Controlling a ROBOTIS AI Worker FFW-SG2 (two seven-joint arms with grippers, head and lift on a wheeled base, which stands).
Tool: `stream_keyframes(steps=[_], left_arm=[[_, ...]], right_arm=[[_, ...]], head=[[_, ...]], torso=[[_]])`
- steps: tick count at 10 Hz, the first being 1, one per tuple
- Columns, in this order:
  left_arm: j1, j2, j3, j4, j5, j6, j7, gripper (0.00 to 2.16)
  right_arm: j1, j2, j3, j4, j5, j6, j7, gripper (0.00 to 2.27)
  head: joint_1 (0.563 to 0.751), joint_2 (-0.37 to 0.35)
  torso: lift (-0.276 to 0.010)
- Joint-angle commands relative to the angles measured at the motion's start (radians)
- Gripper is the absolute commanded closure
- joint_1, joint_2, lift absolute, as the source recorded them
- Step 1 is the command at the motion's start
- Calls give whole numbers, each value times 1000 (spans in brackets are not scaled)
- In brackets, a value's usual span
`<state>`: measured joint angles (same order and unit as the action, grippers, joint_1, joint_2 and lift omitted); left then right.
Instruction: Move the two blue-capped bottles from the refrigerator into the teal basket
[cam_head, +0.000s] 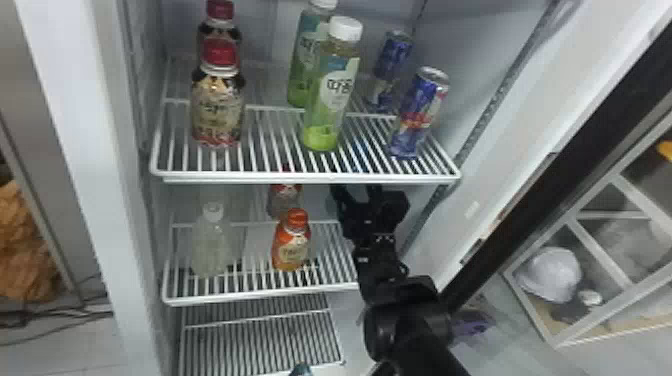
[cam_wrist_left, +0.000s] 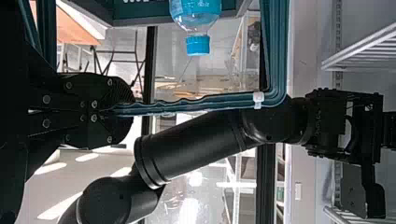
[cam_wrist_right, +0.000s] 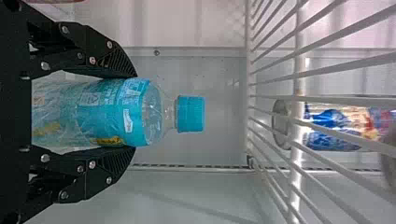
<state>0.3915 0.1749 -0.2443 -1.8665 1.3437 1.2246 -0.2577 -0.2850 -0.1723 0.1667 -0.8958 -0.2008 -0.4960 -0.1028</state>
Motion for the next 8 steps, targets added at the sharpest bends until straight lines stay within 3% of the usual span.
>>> stream_keyframes(steps=[1,8], left_arm=[[4,0,2,0,0,0,0,1170],[11,2,5,0,2,0,-2,1170]], right_arm=[[30,-9,-9,-40,4,-7,3,628],[231,-16,-67,-286,3,-7,55,636]], head=[[695,-350],[695,-350]], torso=[[-136],[-136]])
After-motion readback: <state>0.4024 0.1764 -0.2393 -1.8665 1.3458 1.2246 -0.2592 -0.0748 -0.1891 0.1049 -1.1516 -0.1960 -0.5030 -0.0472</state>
